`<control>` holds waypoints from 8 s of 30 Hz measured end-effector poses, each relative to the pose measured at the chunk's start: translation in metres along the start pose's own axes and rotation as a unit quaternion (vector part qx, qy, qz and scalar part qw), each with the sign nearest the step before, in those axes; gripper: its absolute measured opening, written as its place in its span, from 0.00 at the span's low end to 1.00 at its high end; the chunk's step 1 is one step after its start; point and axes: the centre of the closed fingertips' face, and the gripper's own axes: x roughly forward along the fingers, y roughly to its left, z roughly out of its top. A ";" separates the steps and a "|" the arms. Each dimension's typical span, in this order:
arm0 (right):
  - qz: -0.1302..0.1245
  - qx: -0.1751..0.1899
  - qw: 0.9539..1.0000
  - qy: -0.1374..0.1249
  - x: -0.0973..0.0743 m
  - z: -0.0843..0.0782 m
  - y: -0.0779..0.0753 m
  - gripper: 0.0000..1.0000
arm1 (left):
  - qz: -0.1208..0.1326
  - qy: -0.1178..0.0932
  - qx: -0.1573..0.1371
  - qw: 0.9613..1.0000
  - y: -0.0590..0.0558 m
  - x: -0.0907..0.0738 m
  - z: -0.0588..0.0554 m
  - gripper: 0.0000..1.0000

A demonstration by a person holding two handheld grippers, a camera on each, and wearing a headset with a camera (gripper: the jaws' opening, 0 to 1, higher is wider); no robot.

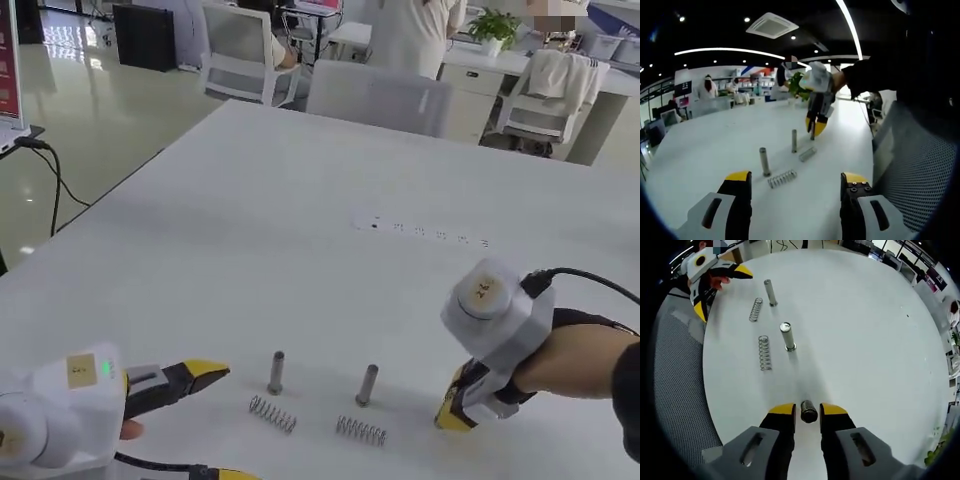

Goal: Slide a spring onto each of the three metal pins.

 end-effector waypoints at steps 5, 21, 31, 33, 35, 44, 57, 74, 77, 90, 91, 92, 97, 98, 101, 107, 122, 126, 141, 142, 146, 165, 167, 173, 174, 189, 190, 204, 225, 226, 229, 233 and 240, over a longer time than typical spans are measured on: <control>-0.010 -0.011 1.000 -0.011 -0.009 0.009 0.002 0.21 | -0.001 -0.001 0.001 1.000 -0.001 0.001 0.001 0.68; 0.021 -0.056 0.998 -0.038 -0.016 0.051 0.038 0.19 | -0.002 -0.001 0.003 1.000 -0.001 0.002 0.003 0.68; 0.037 -0.078 0.996 -0.024 0.005 0.054 0.055 0.17 | -0.002 -0.002 0.004 1.000 -0.001 0.004 0.004 0.67; 0.040 -0.078 0.996 -0.018 0.010 0.053 0.057 0.16 | -0.003 -0.002 0.004 1.000 -0.003 0.004 0.005 0.67; 0.044 -0.077 0.996 -0.014 0.014 0.052 0.058 0.16 | -0.003 -0.003 0.004 1.000 -0.003 0.004 0.005 0.67; 0.048 -0.075 0.996 -0.005 0.026 0.052 0.061 0.13 | -0.001 -0.003 0.004 1.000 -0.002 0.002 0.003 0.67; 0.046 -0.076 0.996 0.006 0.032 0.049 0.062 0.10 | 0.002 -0.003 0.001 1.000 0.000 0.001 0.001 0.67; 0.051 -0.074 0.996 0.003 0.013 0.054 0.066 0.08 | -0.009 -0.003 0.004 1.000 -0.004 0.001 0.004 0.65; 0.061 -0.074 0.995 -0.004 0.006 0.058 0.072 0.08 | -0.019 -0.002 0.005 1.000 -0.008 0.002 0.005 0.60; 0.087 -0.122 0.989 -0.011 -0.016 0.080 0.100 0.08 | -0.061 0.002 0.018 0.998 -0.021 0.010 0.014 0.36; 0.088 -0.127 0.988 -0.010 -0.017 0.081 0.102 0.08 | -0.064 0.003 0.020 0.998 -0.022 0.011 0.015 0.34; 0.088 -0.130 0.988 -0.011 -0.017 0.082 0.103 0.08 | -0.067 0.004 0.022 0.997 -0.023 0.011 0.015 0.33; 0.092 -0.143 0.985 -0.014 -0.021 0.088 0.109 0.08 | -0.084 0.009 0.032 0.996 -0.029 0.016 0.017 0.27; 0.093 -0.147 0.985 -0.015 -0.022 0.090 0.110 0.08 | -0.087 0.008 0.033 0.996 -0.030 0.017 0.019 0.27; 0.096 -0.155 0.983 -0.012 -0.022 0.091 0.113 0.08 | -0.093 0.007 0.035 0.995 -0.032 0.020 0.020 0.28; 0.104 -0.170 0.980 -0.011 -0.022 0.092 0.120 0.08 | -0.104 0.007 0.041 0.994 -0.036 0.025 0.021 0.23; 0.113 -0.197 0.974 -0.003 -0.024 0.090 0.126 0.08 | -0.130 0.009 0.053 0.990 -0.051 0.033 0.023 0.06; 0.115 -0.204 0.972 -0.002 -0.023 0.089 0.128 0.08 | -0.133 0.012 0.056 0.989 -0.053 0.033 0.023 0.04; 0.122 -0.194 0.973 -0.014 -0.018 0.083 0.129 0.12 | -0.144 0.010 0.056 0.988 -0.058 0.032 0.023 0.03; 0.122 -0.194 0.973 -0.015 -0.018 0.083 0.129 0.12 | -0.144 0.009 0.056 0.988 -0.058 0.032 0.024 0.03; 0.124 -0.193 0.973 -0.013 -0.015 0.080 0.128 0.12 | -0.145 -0.002 0.054 0.988 -0.057 0.030 0.030 0.02; 0.120 -0.178 0.976 -0.041 -0.034 0.093 0.129 0.09 | -0.143 -0.002 0.053 0.988 -0.059 0.030 0.029 0.03; 0.121 -0.176 0.976 -0.046 -0.038 0.097 0.130 0.09 | -0.143 -0.002 0.052 0.988 -0.058 0.030 0.029 0.03; 0.130 -0.171 0.974 -0.067 -0.044 0.107 0.138 0.08 | -0.146 0.001 0.049 0.988 -0.060 0.031 0.028 0.03; 0.130 -0.172 0.974 -0.067 -0.044 0.108 0.138 0.08 | -0.146 0.002 0.049 0.988 -0.060 0.031 0.028 0.03; 0.131 -0.185 0.971 -0.071 -0.045 0.118 0.147 0.08 | -0.153 0.006 0.048 0.987 -0.064 0.033 0.026 0.03; 0.130 -0.187 0.971 -0.071 -0.045 0.118 0.147 0.08 | -0.153 0.006 0.048 0.987 -0.064 0.033 0.026 0.03; 0.124 -0.191 0.971 -0.070 -0.044 0.120 0.144 0.08 | -0.149 0.005 0.047 0.988 -0.062 0.034 0.025 0.08; 0.101 -0.166 0.979 -0.066 -0.052 0.110 0.118 0.08 | -0.087 0.001 0.020 0.996 -0.033 0.019 0.016 0.40; 0.100 -0.166 0.979 -0.067 -0.052 0.110 0.117 0.08 | -0.084 0.001 0.018 0.996 -0.031 0.018 0.016 0.41; 0.097 -0.162 0.980 -0.066 -0.053 0.108 0.113 0.08 | -0.071 0.002 0.012 0.997 -0.025 0.015 0.014 0.44; 0.093 -0.158 0.981 -0.064 -0.054 0.105 0.108 0.08 | -0.052 0.004 0.007 0.999 -0.016 0.012 0.010 0.51; 0.084 -0.149 0.983 -0.061 -0.057 0.098 0.097 0.08 | -0.031 0.005 0.002 1.000 -0.006 0.008 0.005 0.57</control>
